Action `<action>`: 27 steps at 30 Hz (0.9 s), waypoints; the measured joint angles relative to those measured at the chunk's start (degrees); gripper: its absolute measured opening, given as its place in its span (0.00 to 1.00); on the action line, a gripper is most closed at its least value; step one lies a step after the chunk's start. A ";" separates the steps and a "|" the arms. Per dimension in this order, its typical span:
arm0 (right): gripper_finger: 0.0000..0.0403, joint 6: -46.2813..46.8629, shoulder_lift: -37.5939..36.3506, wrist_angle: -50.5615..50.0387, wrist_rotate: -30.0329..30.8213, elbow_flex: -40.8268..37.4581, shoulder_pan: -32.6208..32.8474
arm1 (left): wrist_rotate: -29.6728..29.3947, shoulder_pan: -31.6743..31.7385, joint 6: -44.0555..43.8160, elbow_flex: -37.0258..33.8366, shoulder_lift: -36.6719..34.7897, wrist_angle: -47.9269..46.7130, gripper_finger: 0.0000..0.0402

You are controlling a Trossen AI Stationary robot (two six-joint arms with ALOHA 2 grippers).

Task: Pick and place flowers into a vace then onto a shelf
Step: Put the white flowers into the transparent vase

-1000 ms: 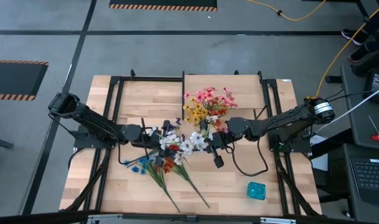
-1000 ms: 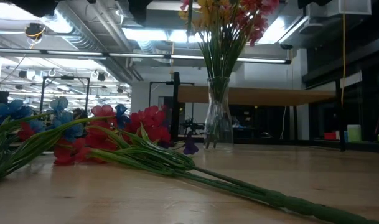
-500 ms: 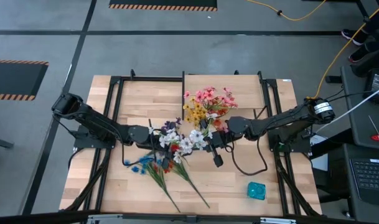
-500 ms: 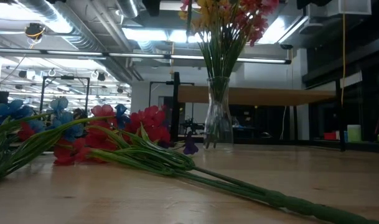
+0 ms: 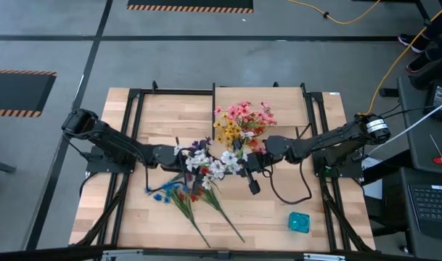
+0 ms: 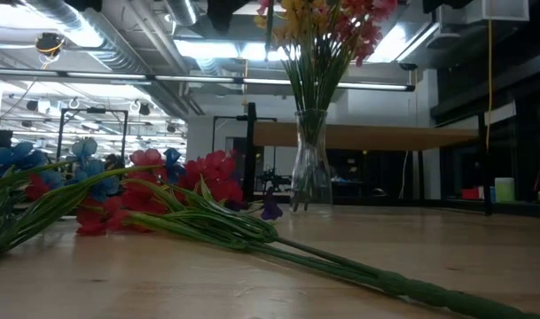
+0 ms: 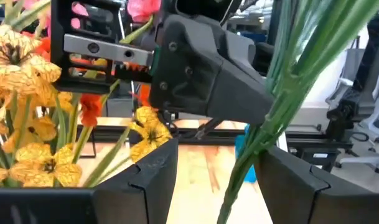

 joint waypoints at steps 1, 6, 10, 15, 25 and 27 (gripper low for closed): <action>0.00 0.01 0.00 0.01 0.01 0.00 0.00 | 0.30 0.15 0.00 0.00 0.00 0.26 0.49; 0.00 -0.06 0.00 -0.04 -0.01 0.04 0.00 | 1.53 0.31 0.00 0.00 -0.06 0.96 0.49; 0.00 -0.29 0.00 -0.17 -0.01 0.04 0.00 | 1.58 0.31 -0.02 0.00 -0.09 1.04 0.49; 0.00 -0.39 0.00 -0.48 -0.01 0.04 0.00 | 1.72 0.31 0.00 0.00 -0.11 1.04 0.45; 0.00 -0.44 0.00 -1.19 -0.02 0.04 0.04 | 3.60 0.29 0.00 0.00 -0.13 1.04 0.31; 0.00 -0.42 0.00 -1.49 -0.03 0.04 0.00 | 3.65 0.27 0.01 -0.01 -0.13 1.04 0.28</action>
